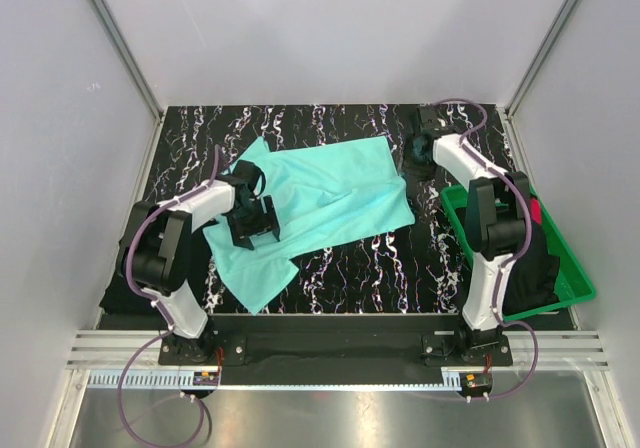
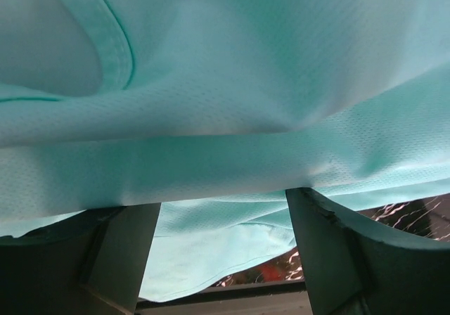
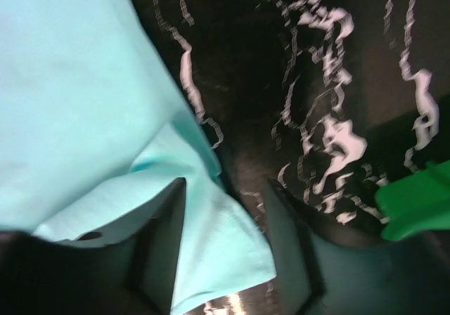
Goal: Fold and stack the t-shirts
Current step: Flatten the tshirt out, then fold the tshirt
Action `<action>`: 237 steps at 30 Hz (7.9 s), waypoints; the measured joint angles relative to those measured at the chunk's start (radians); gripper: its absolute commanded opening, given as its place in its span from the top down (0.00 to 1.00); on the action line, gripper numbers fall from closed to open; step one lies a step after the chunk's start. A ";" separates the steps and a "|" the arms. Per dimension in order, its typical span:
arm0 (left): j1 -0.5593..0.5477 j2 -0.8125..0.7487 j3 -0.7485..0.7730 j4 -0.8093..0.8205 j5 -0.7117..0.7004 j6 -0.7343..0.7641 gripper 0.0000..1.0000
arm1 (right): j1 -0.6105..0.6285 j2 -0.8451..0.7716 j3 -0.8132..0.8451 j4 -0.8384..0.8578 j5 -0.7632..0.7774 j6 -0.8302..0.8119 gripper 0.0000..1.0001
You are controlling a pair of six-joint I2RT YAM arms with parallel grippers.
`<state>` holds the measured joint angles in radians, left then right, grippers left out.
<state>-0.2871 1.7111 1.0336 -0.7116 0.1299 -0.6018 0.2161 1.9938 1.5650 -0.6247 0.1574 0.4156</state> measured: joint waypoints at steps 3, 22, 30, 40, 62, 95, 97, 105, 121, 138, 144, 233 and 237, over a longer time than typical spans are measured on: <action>-0.001 0.012 0.023 0.014 -0.015 0.007 0.21 | -0.036 0.035 0.063 -0.061 -0.017 -0.045 0.30; -0.026 -0.727 -0.364 -0.176 -0.177 -0.328 0.36 | 0.016 -0.470 -0.508 -0.066 -0.239 -0.009 0.69; -0.023 -0.747 -0.540 -0.245 -0.090 -0.481 0.37 | 0.027 -0.470 -0.509 -0.064 -0.256 0.006 0.67; -0.023 -0.679 -0.590 -0.199 -0.029 -0.545 0.43 | 0.027 -0.468 -0.509 -0.064 -0.253 0.019 0.67; 0.017 -0.515 -0.352 -0.157 -0.056 -0.340 1.00 | 0.028 -0.336 -0.522 0.011 -0.177 0.278 0.56; 0.080 -0.462 -0.213 -0.101 0.066 -0.013 1.00 | 0.023 -0.286 -0.583 0.156 -0.072 0.441 1.00; 0.080 -0.495 -0.208 -0.110 0.066 -0.008 1.00 | 0.023 -0.288 -0.583 0.157 -0.076 0.425 1.00; 0.080 -0.671 -0.026 -0.175 0.018 0.019 1.00 | 0.023 -0.520 -0.580 0.127 -0.147 0.264 1.00; 0.050 -0.663 0.788 -0.227 -0.149 0.330 1.00 | 0.019 -1.016 -0.284 0.022 -0.426 0.084 1.00; -0.043 -0.772 1.174 -0.194 -0.167 0.395 1.00 | 0.019 -1.301 -0.037 -0.154 -0.401 0.018 1.00; -0.056 -0.553 1.132 -0.106 -0.176 0.425 1.00 | 0.019 -1.077 -0.089 -0.151 -0.266 0.035 1.00; 0.273 0.140 0.454 0.006 0.091 0.064 0.94 | -0.161 0.059 0.061 0.028 -0.201 0.000 1.00; 0.276 0.150 0.454 -0.001 0.091 0.078 0.94 | -0.161 0.059 0.061 0.025 -0.200 0.000 1.00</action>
<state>-0.0109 1.8614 1.4879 -0.7128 0.2207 -0.5236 0.0547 2.0529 1.6260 -0.5999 -0.0429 0.4156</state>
